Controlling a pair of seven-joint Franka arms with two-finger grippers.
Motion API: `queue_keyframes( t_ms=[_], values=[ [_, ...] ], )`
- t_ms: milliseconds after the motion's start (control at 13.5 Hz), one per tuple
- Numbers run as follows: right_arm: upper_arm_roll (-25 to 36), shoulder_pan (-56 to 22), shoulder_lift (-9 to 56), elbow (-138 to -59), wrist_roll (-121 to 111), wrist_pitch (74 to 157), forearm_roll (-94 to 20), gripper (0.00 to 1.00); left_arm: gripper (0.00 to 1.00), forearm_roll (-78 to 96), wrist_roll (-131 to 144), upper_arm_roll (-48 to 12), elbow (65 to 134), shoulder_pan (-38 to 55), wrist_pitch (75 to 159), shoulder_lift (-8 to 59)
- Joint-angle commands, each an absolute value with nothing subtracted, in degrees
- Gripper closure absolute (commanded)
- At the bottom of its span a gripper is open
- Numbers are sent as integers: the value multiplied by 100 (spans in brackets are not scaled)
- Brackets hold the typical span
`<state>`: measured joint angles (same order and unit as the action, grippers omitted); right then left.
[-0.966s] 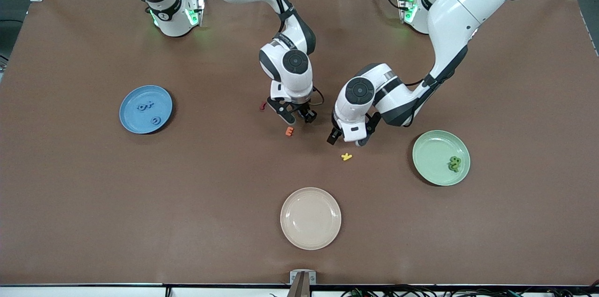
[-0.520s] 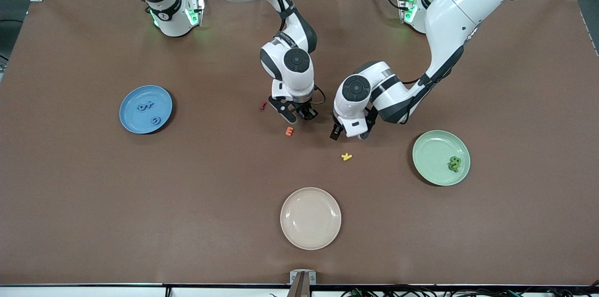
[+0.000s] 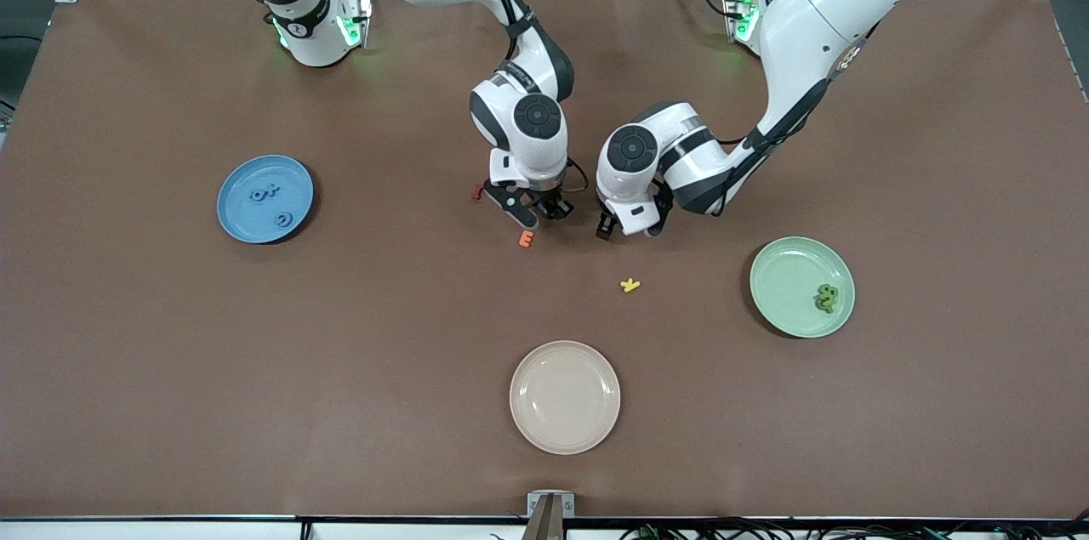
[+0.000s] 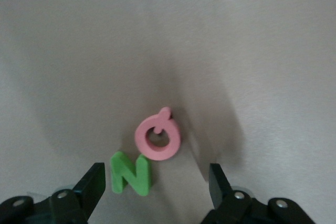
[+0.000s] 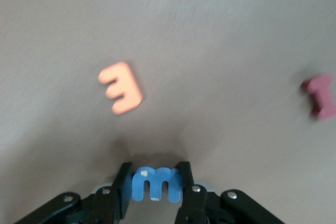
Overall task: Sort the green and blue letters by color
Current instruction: 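Place the m on the blue plate while the left gripper grasps the N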
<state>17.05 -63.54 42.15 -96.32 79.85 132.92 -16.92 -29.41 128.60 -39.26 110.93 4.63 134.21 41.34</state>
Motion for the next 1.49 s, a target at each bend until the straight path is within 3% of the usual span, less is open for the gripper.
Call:
queue_keyframes(
  t_ms=[0,372,595,1041,1264,1412],
  values=[
    [1687,-5838,3904,-9668,7131,12423,-1740,99,15,-3050,13095,-3929,11434,475,13553,3824],
    [1757,-4669,3007,-9712,5418,10963,-1653,99,19,-3050,13218,-3938,12005,466,14062,3429],
    [2213,-4307,2454,-10044,4179,10311,-1355,99,24,-3093,13271,-3929,12041,483,14211,3410],
    [3295,-4228,1434,-11757,2050,10844,-677,99,30,-3858,13710,-3911,12094,413,14440,3647],
    [3690,-4158,959,-12680,1356,11502,-475,99,48,-3867,13755,-3911,12155,413,14449,3647],
    [3779,-4114,800,-13190,1161,12012,-457,99,65,-3867,13755,-3911,12155,404,14449,3647]
  ],
)
